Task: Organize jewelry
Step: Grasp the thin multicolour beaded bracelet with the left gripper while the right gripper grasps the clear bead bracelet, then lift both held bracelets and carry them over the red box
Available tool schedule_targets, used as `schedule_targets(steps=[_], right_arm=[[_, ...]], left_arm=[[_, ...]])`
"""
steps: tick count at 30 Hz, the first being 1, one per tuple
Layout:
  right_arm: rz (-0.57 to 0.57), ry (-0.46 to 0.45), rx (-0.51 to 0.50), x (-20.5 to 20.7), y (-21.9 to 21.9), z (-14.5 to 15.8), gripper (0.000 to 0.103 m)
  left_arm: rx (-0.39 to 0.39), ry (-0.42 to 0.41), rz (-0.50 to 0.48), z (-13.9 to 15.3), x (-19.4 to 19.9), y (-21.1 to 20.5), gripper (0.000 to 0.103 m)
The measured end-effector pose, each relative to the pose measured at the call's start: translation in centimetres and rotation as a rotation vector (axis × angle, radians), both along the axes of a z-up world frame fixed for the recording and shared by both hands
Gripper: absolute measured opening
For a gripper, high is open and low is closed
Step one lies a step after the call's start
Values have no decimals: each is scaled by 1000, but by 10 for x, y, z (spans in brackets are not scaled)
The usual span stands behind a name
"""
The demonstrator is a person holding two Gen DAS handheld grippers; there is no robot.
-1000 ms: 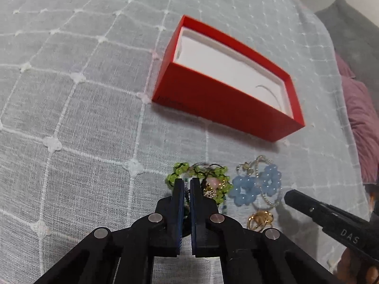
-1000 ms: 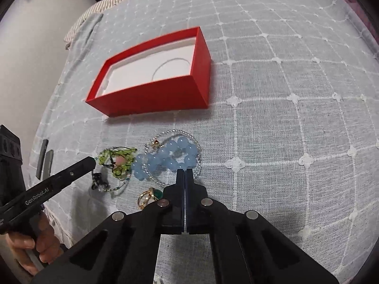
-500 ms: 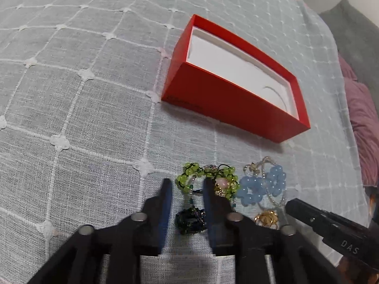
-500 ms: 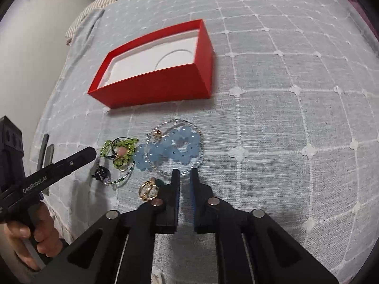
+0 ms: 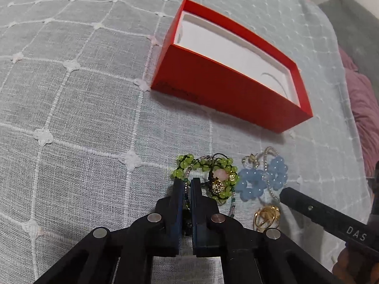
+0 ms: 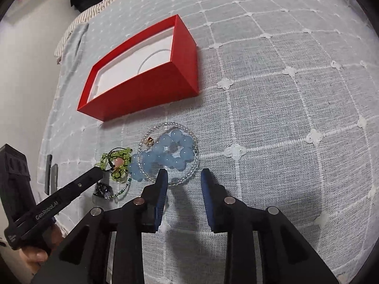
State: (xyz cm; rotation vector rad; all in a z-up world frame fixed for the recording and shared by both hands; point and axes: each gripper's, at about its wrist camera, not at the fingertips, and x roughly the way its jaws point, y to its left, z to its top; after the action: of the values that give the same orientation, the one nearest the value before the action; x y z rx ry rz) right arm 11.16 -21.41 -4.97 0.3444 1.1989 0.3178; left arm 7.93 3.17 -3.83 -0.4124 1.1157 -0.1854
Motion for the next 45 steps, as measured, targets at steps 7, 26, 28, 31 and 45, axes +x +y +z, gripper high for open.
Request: schedule_targets(steps=[7, 26, 28, 31, 45], right_arm=[[-15, -9, 53, 2, -5, 2, 0], [338, -283, -306, -25, 65, 26, 26], [362, -320, -400, -27, 75, 20, 26], [402, -354, -488, -27, 85, 13, 26], [342, -377, -365, -17, 55, 42, 0]], left_arm=[[-12, -54, -15, 12, -7, -2, 0], [-119, -196, -72, 50, -22, -1, 0], [-133, -205, -84, 52, -23, -1, 0], [-153, -222, -97, 56, -25, -1, 0], [-281, -332, -158, 80, -39, 7, 0]])
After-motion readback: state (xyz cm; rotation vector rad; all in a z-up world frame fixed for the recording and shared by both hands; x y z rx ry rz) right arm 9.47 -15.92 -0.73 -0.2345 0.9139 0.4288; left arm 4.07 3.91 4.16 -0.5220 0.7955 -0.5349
